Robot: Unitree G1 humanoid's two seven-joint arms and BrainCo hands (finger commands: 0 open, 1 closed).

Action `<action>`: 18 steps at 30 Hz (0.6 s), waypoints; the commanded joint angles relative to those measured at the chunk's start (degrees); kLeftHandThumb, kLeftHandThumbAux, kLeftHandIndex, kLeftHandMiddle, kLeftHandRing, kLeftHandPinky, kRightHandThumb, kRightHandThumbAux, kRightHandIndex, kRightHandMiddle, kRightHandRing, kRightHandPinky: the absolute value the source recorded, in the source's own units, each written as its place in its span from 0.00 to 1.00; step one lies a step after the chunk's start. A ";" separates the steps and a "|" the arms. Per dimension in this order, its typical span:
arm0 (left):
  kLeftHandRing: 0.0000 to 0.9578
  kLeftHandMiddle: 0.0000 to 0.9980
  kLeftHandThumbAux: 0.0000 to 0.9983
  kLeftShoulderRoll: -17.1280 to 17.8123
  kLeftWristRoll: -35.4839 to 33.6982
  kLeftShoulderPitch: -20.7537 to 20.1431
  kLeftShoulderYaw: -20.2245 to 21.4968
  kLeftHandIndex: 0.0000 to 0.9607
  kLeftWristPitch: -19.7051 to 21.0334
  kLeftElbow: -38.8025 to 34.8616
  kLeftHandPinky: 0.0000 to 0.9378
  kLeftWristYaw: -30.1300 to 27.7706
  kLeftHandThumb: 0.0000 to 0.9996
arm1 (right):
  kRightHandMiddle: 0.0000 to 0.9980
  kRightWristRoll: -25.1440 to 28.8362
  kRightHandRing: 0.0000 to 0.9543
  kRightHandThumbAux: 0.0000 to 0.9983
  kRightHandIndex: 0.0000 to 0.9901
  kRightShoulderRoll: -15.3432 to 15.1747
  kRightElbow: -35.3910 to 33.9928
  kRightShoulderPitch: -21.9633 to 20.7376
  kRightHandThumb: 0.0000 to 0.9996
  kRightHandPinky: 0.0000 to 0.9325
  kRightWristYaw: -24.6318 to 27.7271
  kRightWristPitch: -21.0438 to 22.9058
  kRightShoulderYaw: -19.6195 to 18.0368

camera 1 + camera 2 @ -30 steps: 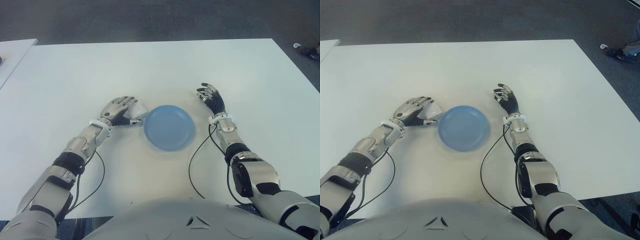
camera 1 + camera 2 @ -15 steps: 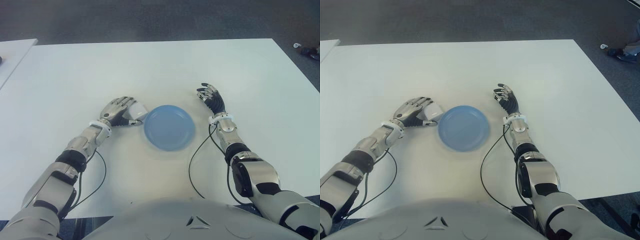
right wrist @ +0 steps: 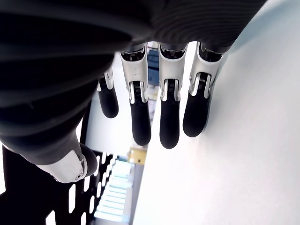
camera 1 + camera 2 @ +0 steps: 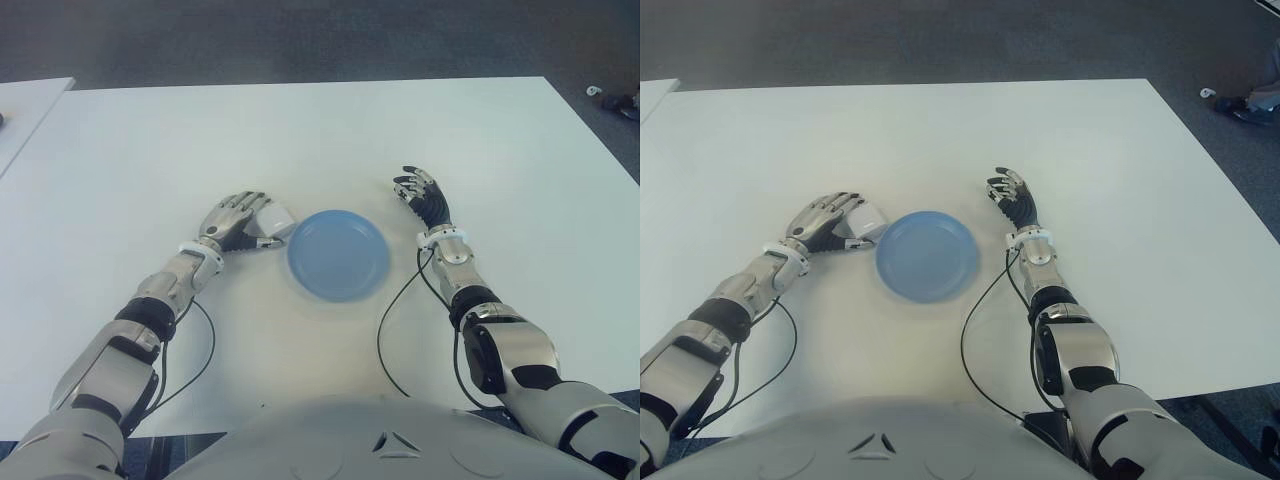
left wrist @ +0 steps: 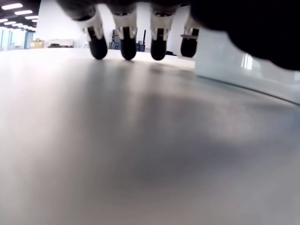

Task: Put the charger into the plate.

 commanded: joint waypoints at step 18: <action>0.00 0.01 0.20 -0.80 0.11 -0.03 -1.35 0.00 -0.51 2.61 0.00 3.73 0.26 | 0.34 -0.27 0.36 0.65 0.18 1.29 2.73 3.68 0.00 0.35 0.64 4.08 0.47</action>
